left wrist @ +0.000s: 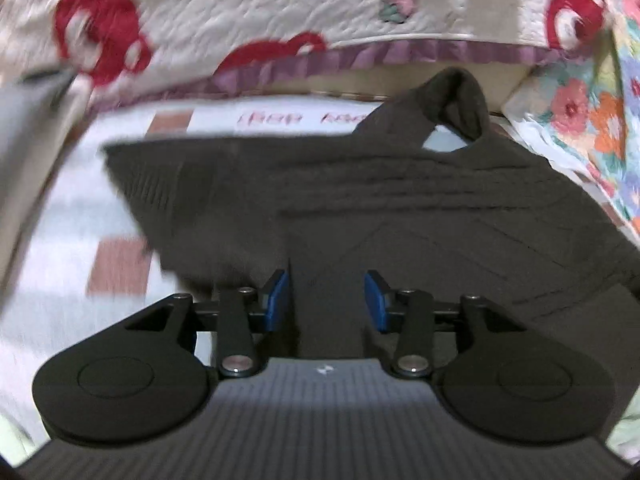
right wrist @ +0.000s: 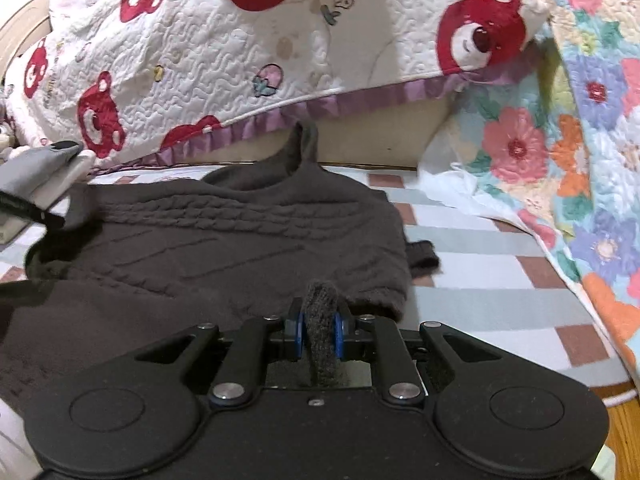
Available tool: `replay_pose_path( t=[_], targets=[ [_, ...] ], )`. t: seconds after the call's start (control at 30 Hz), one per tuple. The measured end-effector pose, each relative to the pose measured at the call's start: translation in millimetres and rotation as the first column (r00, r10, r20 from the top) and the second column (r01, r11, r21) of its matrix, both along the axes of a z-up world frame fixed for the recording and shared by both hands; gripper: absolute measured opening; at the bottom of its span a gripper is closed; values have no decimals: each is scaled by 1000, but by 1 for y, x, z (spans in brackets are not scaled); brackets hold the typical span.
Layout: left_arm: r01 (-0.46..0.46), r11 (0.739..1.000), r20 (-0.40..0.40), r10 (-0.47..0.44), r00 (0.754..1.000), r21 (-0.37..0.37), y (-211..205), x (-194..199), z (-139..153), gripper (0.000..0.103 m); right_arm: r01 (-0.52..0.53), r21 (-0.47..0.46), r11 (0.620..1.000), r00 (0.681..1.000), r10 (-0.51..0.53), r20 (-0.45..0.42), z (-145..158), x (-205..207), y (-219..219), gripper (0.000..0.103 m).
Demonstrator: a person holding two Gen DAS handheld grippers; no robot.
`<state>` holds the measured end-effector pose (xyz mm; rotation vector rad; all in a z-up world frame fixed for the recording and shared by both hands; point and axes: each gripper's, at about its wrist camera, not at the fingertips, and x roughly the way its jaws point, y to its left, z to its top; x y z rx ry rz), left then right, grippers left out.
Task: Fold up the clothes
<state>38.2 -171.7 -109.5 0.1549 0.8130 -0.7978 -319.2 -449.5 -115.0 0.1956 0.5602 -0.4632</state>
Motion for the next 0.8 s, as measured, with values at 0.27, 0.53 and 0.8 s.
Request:
replay_pose_path(
  t=[0.27, 0.53, 0.8],
  targets=[
    [-372, 914, -274, 321, 907, -161, 102, 44, -32, 56, -32, 25, 999, 999, 32, -13, -6, 12, 3, 20],
    [-560, 759, -479, 376, 793, -331, 102, 74, -59, 58, -75, -30, 997, 996, 73, -57, -8, 19, 10, 20],
    [-441, 881, -291, 382, 877, -171, 68, 80, -60, 14, -69, -11, 998, 995, 68, -73, -9, 23, 8, 20]
  ],
)
